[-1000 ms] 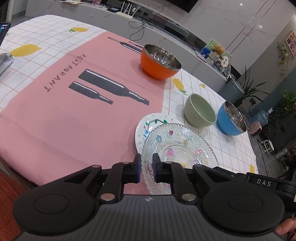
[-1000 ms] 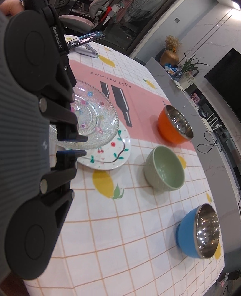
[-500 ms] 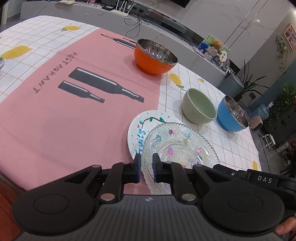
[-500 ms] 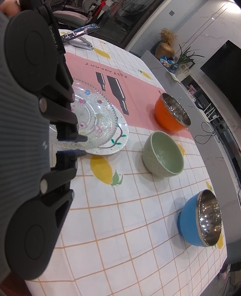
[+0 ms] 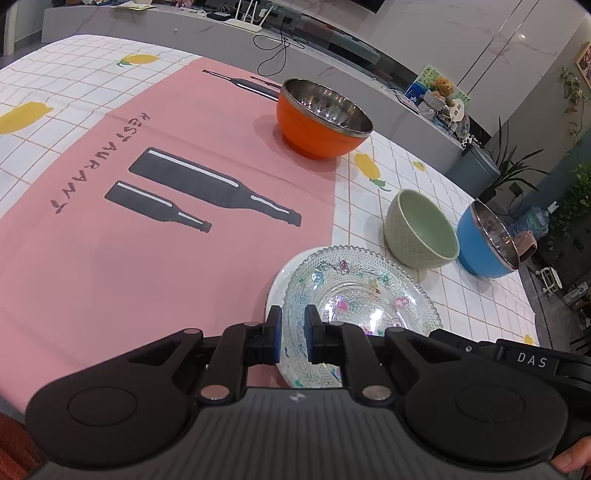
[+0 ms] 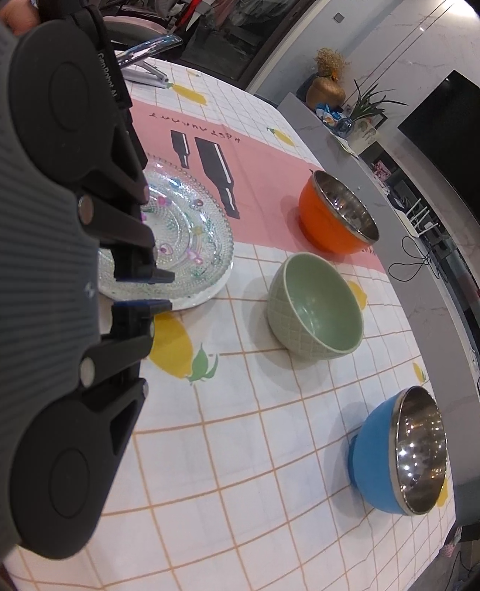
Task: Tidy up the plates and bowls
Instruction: 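Carry the glass plate over the white Fruity plate and lower it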
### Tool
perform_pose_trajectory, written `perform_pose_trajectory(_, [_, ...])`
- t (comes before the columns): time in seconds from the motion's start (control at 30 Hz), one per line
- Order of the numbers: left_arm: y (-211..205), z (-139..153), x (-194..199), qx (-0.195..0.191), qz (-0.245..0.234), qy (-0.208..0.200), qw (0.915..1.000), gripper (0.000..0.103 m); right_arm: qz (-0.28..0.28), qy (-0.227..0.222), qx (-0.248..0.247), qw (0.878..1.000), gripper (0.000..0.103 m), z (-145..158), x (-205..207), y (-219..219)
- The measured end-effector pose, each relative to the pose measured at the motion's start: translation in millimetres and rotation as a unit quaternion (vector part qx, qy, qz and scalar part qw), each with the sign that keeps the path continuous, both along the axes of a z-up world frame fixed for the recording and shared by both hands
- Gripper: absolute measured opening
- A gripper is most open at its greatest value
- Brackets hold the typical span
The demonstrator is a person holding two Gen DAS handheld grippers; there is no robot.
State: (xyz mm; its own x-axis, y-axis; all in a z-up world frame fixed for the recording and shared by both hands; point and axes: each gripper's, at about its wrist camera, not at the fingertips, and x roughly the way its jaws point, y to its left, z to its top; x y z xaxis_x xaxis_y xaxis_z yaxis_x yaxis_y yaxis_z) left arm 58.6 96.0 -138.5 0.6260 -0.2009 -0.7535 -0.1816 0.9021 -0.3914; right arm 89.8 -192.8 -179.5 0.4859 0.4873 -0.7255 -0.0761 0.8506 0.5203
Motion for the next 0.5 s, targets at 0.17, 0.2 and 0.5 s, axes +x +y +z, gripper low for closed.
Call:
perform_pose_trajectory(0.17, [-0.6,-1.7,4.3,0.003,-0.001,0.002,1.0000,0.013,0.000,-0.001,-0.005,1.000,0.006,-1.3,8.0,3.0])
perform_pose_trajectory(0.2, [-0.6,-1.8,4.7,0.004,-0.001,0.002,1.0000,0.013,0.002,-0.003,-0.008,1.000,0.006,-1.2,8.8,4.3])
perform_pose_trajectory(0.5, [-13.0,1.5,4.8,0.054,-0.020,0.001,0.9983,0.013,0.025,-0.025,-0.060,0.998,0.008,0.6,8.5,16.2])
